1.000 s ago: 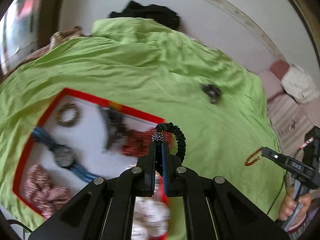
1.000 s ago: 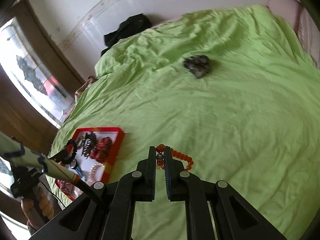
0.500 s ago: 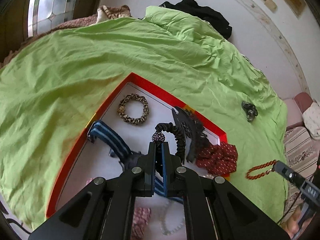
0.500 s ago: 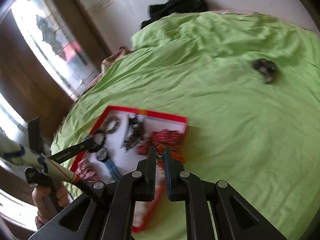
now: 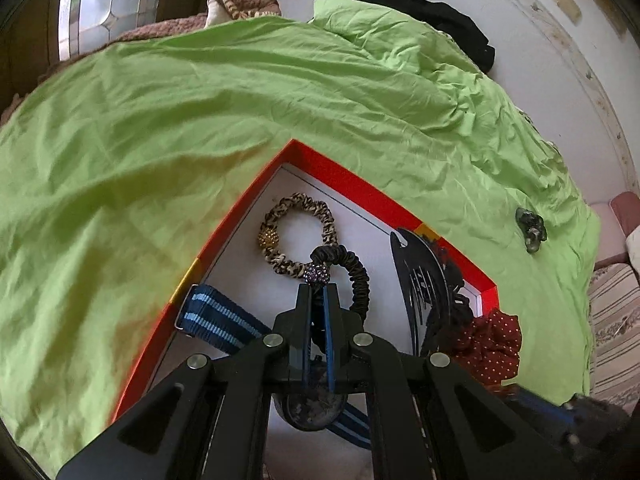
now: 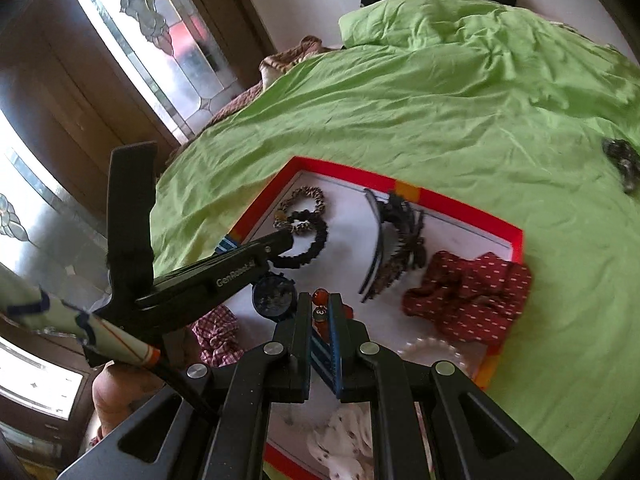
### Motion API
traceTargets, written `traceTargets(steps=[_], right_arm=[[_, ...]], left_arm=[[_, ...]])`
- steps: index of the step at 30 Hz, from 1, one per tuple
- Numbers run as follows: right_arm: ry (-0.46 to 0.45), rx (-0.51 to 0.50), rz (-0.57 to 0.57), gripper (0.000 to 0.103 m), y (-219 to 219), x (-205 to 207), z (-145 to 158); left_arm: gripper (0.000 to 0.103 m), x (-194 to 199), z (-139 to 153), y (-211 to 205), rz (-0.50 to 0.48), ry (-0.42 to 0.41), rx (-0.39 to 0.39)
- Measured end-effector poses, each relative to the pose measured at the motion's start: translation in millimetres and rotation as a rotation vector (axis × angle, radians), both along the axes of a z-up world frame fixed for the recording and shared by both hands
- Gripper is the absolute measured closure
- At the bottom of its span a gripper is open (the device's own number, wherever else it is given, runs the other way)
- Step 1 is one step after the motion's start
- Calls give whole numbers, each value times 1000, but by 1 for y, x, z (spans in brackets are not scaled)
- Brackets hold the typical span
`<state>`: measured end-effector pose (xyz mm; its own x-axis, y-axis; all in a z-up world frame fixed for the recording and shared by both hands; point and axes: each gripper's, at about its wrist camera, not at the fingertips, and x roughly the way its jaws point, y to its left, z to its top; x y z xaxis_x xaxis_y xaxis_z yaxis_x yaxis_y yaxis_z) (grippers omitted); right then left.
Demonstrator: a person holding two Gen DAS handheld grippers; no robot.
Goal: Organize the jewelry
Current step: 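Carry the black scrunchie and red bead bracelet over the tray with both tools, then open the left tool to drop the black scrunchie while the right tool drops the bracelet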
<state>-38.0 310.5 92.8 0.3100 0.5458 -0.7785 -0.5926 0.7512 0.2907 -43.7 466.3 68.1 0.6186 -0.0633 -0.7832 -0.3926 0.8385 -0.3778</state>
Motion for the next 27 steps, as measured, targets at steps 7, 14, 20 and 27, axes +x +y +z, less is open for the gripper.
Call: traceTargets(steps=[7, 14, 20, 27], right_arm=[[1, -38, 3, 94, 21, 4, -15], [-23, -75, -1, 94, 29, 10, -20], [11, -45, -9, 88, 28, 20, -24], [24, -1, -24, 70, 18, 20, -20]], left_arm=[[98, -4, 3, 3, 14, -21, -25], [96, -12, 14, 7, 32, -75, -42], [77, -18, 21, 12, 78, -114, -38], [76, -16, 20, 9, 77, -97, -22]])
